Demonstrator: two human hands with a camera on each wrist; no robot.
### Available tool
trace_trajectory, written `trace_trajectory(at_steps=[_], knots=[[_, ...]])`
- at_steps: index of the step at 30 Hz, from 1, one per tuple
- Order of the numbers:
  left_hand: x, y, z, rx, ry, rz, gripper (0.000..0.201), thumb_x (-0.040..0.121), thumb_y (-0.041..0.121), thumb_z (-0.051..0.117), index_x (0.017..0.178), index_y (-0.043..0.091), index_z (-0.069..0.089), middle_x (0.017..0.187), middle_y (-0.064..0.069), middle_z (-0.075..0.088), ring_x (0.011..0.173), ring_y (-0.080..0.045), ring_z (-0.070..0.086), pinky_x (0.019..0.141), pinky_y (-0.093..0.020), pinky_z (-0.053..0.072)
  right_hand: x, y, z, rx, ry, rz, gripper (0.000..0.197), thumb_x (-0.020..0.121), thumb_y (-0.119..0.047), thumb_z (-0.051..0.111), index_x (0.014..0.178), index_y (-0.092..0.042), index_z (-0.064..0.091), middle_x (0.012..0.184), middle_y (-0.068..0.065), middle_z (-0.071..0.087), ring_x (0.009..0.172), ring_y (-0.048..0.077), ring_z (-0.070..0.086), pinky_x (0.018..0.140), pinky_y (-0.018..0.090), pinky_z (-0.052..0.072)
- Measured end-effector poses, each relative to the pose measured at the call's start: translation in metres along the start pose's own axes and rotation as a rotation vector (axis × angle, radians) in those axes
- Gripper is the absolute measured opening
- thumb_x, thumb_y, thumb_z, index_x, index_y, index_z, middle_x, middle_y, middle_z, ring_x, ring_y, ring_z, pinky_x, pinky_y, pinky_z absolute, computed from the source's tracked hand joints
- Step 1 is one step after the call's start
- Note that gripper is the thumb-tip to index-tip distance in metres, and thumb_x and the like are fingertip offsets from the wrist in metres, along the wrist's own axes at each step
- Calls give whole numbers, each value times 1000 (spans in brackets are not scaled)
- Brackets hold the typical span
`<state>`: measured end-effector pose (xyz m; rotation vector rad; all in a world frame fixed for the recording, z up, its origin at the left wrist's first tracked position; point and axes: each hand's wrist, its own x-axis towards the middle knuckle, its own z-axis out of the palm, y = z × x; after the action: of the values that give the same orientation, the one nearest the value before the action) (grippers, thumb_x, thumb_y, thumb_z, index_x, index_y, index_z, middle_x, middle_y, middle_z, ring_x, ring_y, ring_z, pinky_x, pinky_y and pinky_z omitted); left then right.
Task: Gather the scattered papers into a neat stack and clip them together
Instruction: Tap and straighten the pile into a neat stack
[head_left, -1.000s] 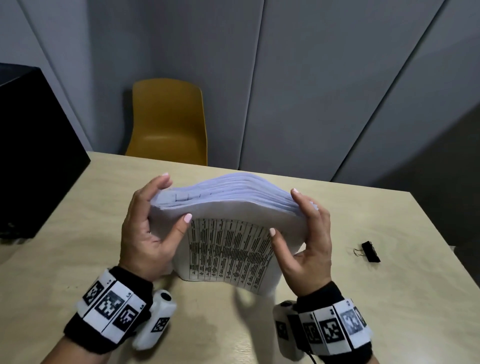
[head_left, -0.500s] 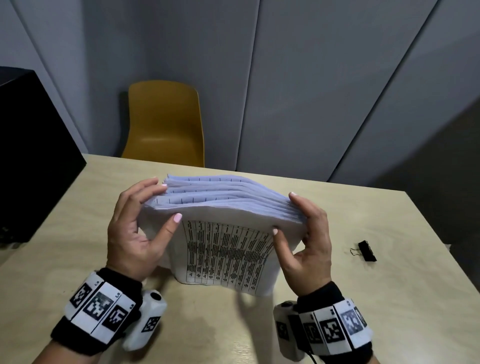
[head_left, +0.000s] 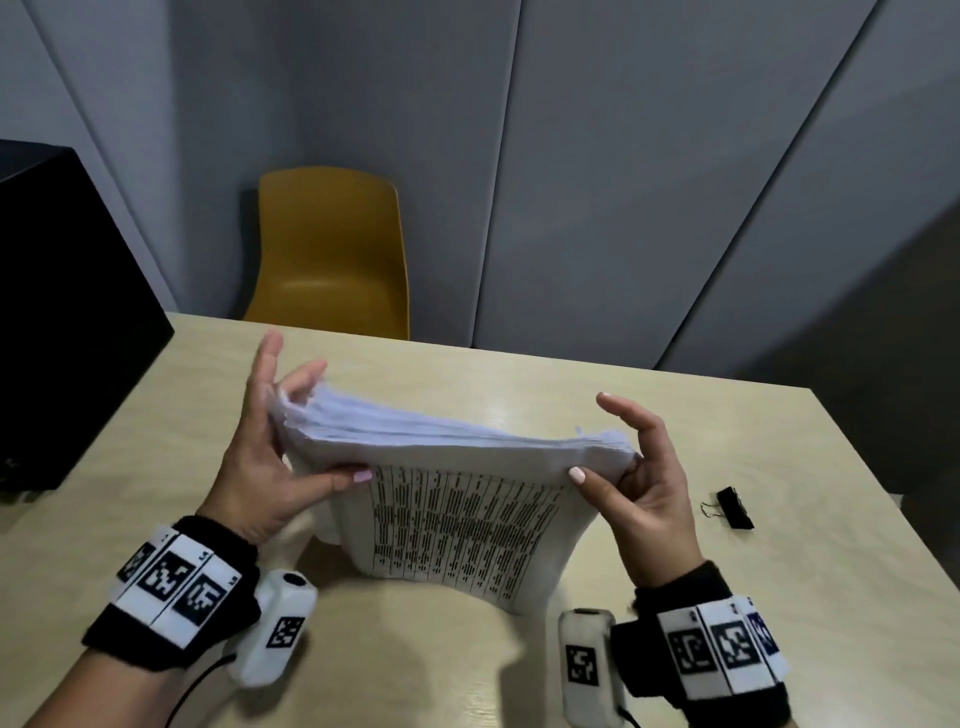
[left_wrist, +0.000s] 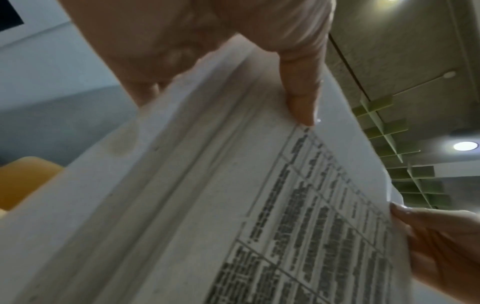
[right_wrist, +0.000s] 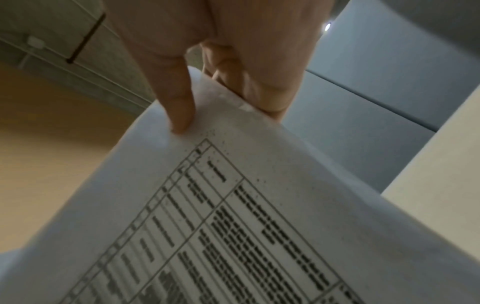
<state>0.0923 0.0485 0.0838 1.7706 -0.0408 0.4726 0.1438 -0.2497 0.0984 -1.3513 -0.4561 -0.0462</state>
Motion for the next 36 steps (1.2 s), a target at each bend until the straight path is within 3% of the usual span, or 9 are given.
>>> trace_trajectory(at_steps=[6, 9, 11, 14, 17, 21, 27, 34, 36], knots=[[-1, 5, 16, -36, -72, -59, 54, 42, 66, 79, 89, 39, 73, 87, 19, 73, 82, 1, 66, 76, -10, 49, 5, 18, -12, 87, -26, 193, 62, 64, 0, 77, 117, -22, 51, 86, -6, 71, 81, 7, 65, 71, 18, 52], [-4, 14, 34, -64, 66, -56, 13, 68, 30, 77, 76, 40, 74, 77, 28, 70, 77, 8, 65, 74, -8, 50, 8, 29, -4, -65, 23, 225, 31, 65, -4, 80, 88, -13, 62, 75, -10, 74, 73, 2, 67, 65, 16, 53], [-5, 18, 47, -60, 184, -29, 30, 77, -2, 66, 79, 28, 71, 69, 33, 67, 72, 13, 64, 67, -3, 47, 8, 31, 4, -121, 100, 167, 22, 75, 10, 67, 75, -12, 63, 64, -12, 72, 62, -1, 63, 61, 15, 53], [-9, 25, 59, -37, 306, 25, 22, 78, -8, 62, 93, 9, 64, 64, 38, 63, 68, 17, 60, 64, 0, 43, 4, 30, 12, -119, 193, 67, 30, 76, 13, 64, 71, -16, 60, 59, -16, 69, 58, -5, 60, 58, 13, 51], [-10, 24, 58, -59, 279, 66, 36, 70, -12, 68, 89, 18, 59, 78, 37, 65, 76, 16, 60, 69, -1, 43, -1, 30, 14, -126, 189, 19, 31, 73, 7, 70, 88, -18, 61, 79, -17, 71, 75, -2, 63, 71, 16, 52], [-12, 19, 53, -115, 130, -17, 56, 63, -21, 68, 109, 6, 52, 89, 32, 68, 84, 13, 62, 71, -3, 46, 1, 35, 8, -88, 127, 107, 53, 63, -11, 76, 109, -24, 54, 103, -2, 67, 95, 11, 63, 84, 29, 53], [-7, 9, 49, -96, 184, -28, 52, 47, 29, 86, 94, 27, 64, 89, 21, 71, 84, 5, 65, 69, -9, 50, 4, 36, 16, -86, 146, 144, 38, 67, 17, 70, 92, -12, 65, 72, -18, 73, 69, -4, 64, 62, 12, 50], [-16, 4, 37, -153, 115, -69, 89, 34, 38, 91, 114, 30, 53, 103, 23, 64, 97, 2, 59, 80, -7, 47, -2, 39, 2, -15, 92, 224, 48, 55, -3, 76, 100, -10, 60, 80, -7, 74, 76, 7, 68, 63, 19, 54], [-16, 7, 48, -160, 116, -66, 79, 40, 19, 89, 110, 25, 53, 98, 26, 68, 92, 6, 63, 74, -9, 50, -2, 39, 11, -3, 80, 217, 42, 55, -3, 75, 95, -10, 63, 76, -6, 74, 73, 7, 68, 61, 20, 54]])
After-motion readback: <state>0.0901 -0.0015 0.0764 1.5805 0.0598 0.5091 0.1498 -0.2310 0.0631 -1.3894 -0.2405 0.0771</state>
